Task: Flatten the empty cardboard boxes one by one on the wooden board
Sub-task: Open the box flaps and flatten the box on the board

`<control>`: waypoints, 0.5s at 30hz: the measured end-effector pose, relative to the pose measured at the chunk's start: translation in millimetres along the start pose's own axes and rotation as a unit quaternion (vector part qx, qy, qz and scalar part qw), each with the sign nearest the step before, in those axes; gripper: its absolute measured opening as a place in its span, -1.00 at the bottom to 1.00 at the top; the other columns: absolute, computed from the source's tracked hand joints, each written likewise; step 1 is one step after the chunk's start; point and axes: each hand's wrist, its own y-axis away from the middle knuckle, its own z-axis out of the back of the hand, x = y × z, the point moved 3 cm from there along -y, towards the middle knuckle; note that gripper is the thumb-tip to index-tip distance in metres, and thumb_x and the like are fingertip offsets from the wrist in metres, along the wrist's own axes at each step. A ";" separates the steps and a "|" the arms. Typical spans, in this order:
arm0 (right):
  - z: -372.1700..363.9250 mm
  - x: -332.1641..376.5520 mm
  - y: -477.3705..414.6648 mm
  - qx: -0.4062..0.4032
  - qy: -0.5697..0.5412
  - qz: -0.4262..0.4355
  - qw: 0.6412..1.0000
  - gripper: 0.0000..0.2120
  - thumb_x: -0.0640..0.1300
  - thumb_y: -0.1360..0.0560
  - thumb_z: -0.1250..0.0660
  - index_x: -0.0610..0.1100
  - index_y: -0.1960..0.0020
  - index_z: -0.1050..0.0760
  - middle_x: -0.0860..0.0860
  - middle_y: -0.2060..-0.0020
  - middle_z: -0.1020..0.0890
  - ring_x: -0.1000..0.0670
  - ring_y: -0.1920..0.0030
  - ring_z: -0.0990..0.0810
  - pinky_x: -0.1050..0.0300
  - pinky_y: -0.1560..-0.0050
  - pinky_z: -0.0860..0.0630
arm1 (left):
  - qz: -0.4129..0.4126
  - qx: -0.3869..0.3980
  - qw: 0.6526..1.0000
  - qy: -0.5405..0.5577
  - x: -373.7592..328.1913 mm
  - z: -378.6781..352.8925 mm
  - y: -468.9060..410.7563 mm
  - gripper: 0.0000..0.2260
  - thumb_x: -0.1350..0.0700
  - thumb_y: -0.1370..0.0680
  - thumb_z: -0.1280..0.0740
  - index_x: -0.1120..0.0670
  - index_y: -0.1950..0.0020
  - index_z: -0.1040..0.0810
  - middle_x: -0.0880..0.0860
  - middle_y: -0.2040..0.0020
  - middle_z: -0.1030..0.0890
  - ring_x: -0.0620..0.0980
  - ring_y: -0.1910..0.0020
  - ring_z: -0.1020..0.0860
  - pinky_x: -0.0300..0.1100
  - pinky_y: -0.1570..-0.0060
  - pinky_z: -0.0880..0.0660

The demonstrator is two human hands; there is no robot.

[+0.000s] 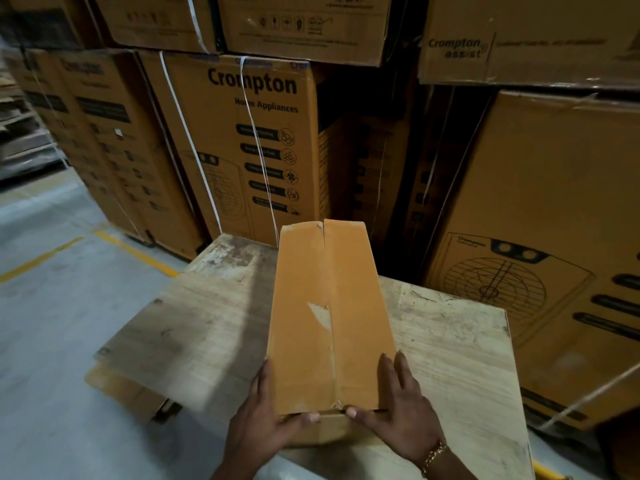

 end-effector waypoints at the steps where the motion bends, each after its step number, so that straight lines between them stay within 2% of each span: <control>1: -1.0 2.1 1.6 -0.001 0.014 -0.001 1.000 0.28 0.76 -0.09 -0.02 0.09 -0.59 0.29 0.04 -0.58 0.30 -0.08 -0.56 -0.07 -0.16 -0.41 -0.33 | 0.008 0.004 1.000 -0.010 -3.4 1.3 0.5 0.27 -0.69 -0.10 -0.20 -0.13 -0.58 0.29 -0.14 -0.61 0.00 0.03 -0.44 -0.38 -0.02 -0.27 -0.42; 5: 1.3 3.7 1.9 -0.022 0.035 -0.008 0.999 0.25 0.75 -0.11 0.01 0.10 -0.58 0.28 -0.02 -0.60 0.21 -0.11 -0.54 -0.15 -0.18 -0.41 -0.32 | 0.024 0.017 0.999 -0.027 -6.9 4.6 2.7 0.12 -0.65 -0.23 -0.14 -0.17 -0.59 0.26 -0.13 -0.61 -0.08 0.05 -0.44 -0.38 -0.01 -0.28 -0.39; 7: 6.7 1.4 6.1 -0.046 0.051 0.011 0.998 0.14 0.72 -0.20 0.09 0.11 -0.59 0.20 0.01 -0.61 0.07 -0.08 -0.49 -0.26 -0.14 -0.39 -0.36 | 0.026 0.011 1.000 0.003 -1.6 7.0 7.0 0.02 -0.67 -0.25 -0.02 -0.22 -0.60 0.13 -0.12 -0.56 -0.25 0.03 -0.40 -0.42 -0.01 -0.29 -0.39; 9: 16.3 -3.2 13.4 -0.085 0.072 0.034 0.993 0.01 0.67 -0.30 0.20 0.11 -0.59 0.10 0.08 -0.57 -0.15 -0.01 -0.41 -0.37 -0.06 -0.33 -0.41 | 0.023 -0.026 0.997 0.069 5.7 12.7 12.2 -0.05 -0.68 -0.26 0.06 -0.25 -0.57 -0.09 -0.13 -0.44 -0.44 -0.04 -0.23 -0.53 -0.04 -0.23 -0.43; 12: 33.0 -12.4 26.3 -0.175 0.074 0.062 0.980 -0.18 0.56 -0.43 0.23 0.15 -0.55 -0.08 0.15 -0.37 -0.48 0.06 -0.24 -0.51 0.04 -0.18 -0.50 | 0.029 -0.123 0.977 0.172 19.9 26.9 22.0 -0.15 -0.65 -0.28 -0.10 -0.24 -0.46 -0.28 -0.15 -0.27 -0.56 -0.11 -0.06 -0.58 -0.02 -0.11 -0.54; 14: 43.8 -21.8 33.2 -0.252 0.038 0.075 0.964 -0.31 0.46 -0.52 0.17 0.13 -0.51 -0.19 0.13 -0.28 -0.56 0.05 -0.18 -0.57 0.02 -0.10 -0.56 | 0.020 -0.195 0.960 0.200 31.0 41.1 26.1 -0.16 -0.58 -0.25 -0.28 -0.21 -0.42 -0.29 -0.10 -0.19 -0.59 -0.05 -0.08 -0.62 0.04 -0.02 -0.58; 15: 49.4 -27.2 36.6 -0.285 0.015 0.078 0.955 -0.36 0.40 -0.55 0.12 0.10 -0.50 -0.22 0.11 -0.27 -0.57 0.05 -0.15 -0.59 0.00 -0.05 -0.59 | 0.011 -0.239 0.950 0.201 37.6 48.2 27.1 -0.17 -0.46 -0.27 -0.42 -0.16 -0.43 -0.28 -0.03 -0.18 -0.58 0.02 -0.10 -0.62 0.07 0.00 -0.59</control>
